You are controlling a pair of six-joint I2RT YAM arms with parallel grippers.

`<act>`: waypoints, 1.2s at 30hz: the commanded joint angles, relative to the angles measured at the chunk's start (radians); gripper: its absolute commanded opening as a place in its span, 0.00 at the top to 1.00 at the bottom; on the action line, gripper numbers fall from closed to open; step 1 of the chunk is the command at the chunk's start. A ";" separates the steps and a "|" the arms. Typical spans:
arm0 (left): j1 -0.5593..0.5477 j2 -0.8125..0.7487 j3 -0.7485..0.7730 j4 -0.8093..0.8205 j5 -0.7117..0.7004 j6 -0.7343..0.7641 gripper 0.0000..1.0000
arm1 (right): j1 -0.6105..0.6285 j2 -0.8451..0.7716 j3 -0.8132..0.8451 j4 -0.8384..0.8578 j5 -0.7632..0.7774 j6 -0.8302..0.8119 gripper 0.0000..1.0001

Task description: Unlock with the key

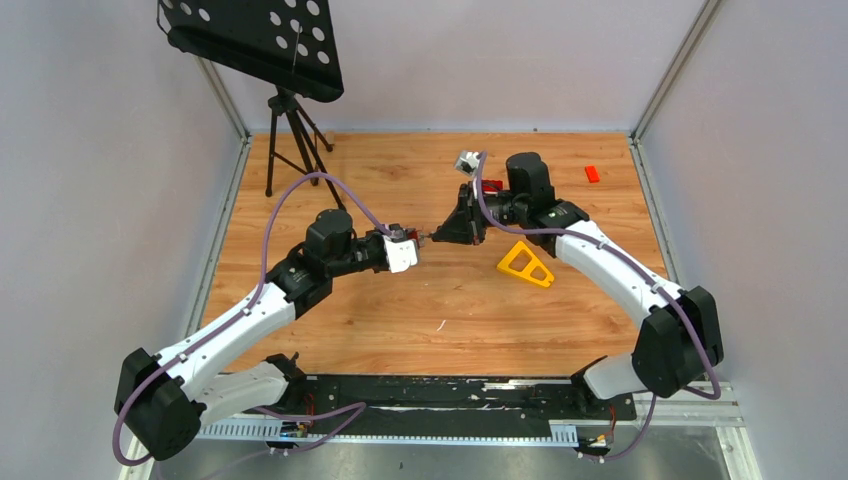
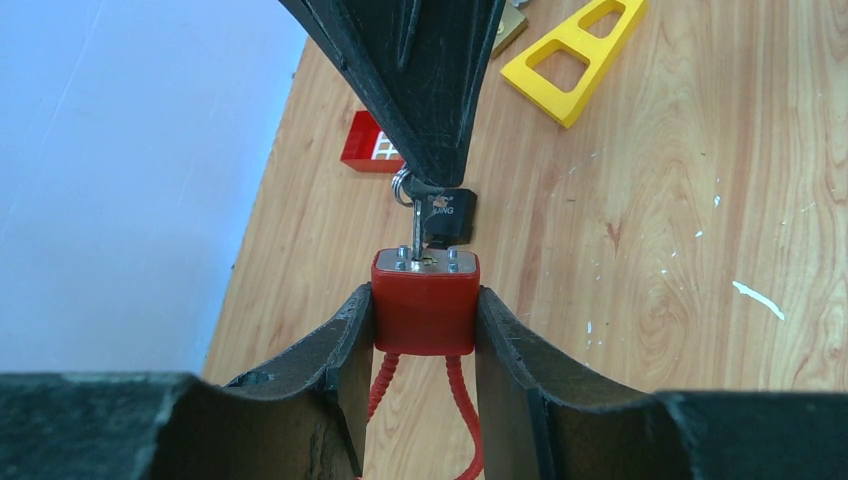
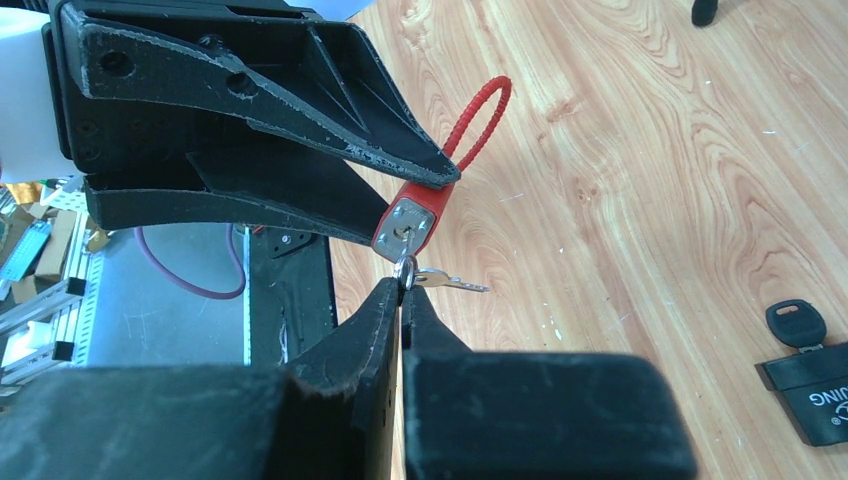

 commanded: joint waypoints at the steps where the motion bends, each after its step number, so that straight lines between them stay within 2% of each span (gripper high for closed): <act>1: -0.011 -0.005 0.008 0.056 0.000 -0.004 1.00 | -0.003 0.011 0.019 0.058 -0.028 0.033 1.00; 17: -0.014 -0.001 0.009 0.060 -0.018 0.000 1.00 | -0.004 0.038 0.005 0.060 -0.004 0.049 1.00; 36: -0.054 0.007 -0.001 0.052 -0.121 0.067 1.00 | -0.003 0.059 0.025 0.035 0.003 0.061 1.00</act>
